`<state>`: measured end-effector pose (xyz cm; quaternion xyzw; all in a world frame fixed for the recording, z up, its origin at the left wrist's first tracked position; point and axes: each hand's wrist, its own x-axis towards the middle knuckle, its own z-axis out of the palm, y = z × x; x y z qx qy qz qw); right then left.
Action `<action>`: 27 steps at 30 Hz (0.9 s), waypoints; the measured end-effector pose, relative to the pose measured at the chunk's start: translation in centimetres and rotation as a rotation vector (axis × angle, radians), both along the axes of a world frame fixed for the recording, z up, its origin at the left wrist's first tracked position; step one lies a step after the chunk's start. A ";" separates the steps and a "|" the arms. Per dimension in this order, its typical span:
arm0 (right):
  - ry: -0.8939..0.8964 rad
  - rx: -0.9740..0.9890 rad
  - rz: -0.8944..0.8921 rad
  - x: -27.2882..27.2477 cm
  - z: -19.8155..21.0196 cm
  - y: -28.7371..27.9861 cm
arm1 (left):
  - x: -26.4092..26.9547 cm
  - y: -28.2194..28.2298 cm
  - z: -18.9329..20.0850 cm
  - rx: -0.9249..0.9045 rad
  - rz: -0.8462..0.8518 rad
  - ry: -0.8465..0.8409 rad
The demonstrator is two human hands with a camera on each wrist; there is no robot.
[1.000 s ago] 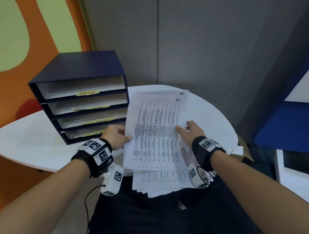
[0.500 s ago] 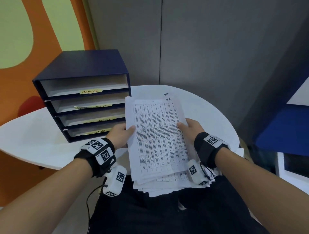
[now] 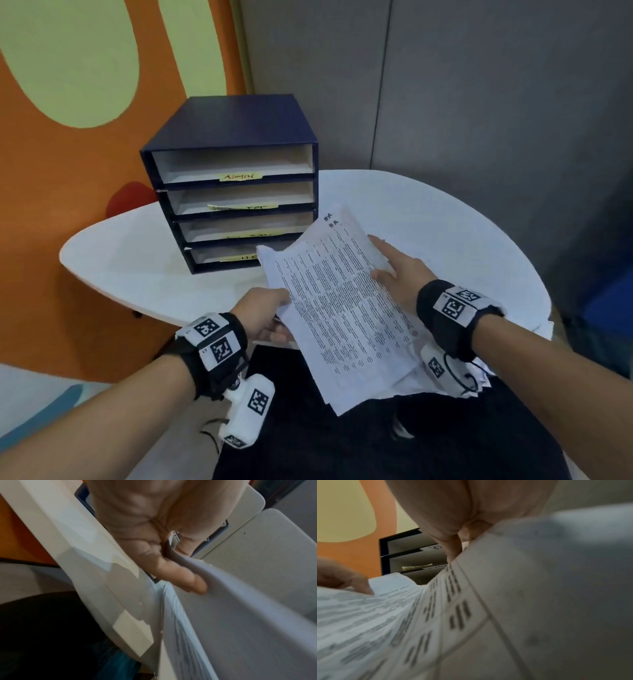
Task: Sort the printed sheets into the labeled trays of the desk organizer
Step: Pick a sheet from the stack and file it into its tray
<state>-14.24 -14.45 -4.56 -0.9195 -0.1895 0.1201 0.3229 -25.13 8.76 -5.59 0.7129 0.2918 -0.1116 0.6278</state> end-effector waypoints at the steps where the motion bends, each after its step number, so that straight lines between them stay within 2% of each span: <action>1: 0.008 -0.016 0.027 -0.1 -0.1 0.5 | 0.1 0.2 0.3 0.003 0.009 0.018; 10: 0.194 0.100 0.089 -0.8 -1.6 6.0 | 0.1 7.0 3.6 0.052 -0.143 0.190; 14: 0.256 0.151 0.077 -1.0 -2.2 8.6 | 0.0 9.7 3.8 -0.034 -0.115 0.197; 21: 0.296 -0.019 0.166 -0.9 -3.0 11.5 | -0.5 11.7 3.1 -0.139 -0.168 0.175; 27: 0.257 0.153 0.058 -0.5 -2.6 11.3 | 0.0 12.6 3.2 -0.145 -0.114 0.079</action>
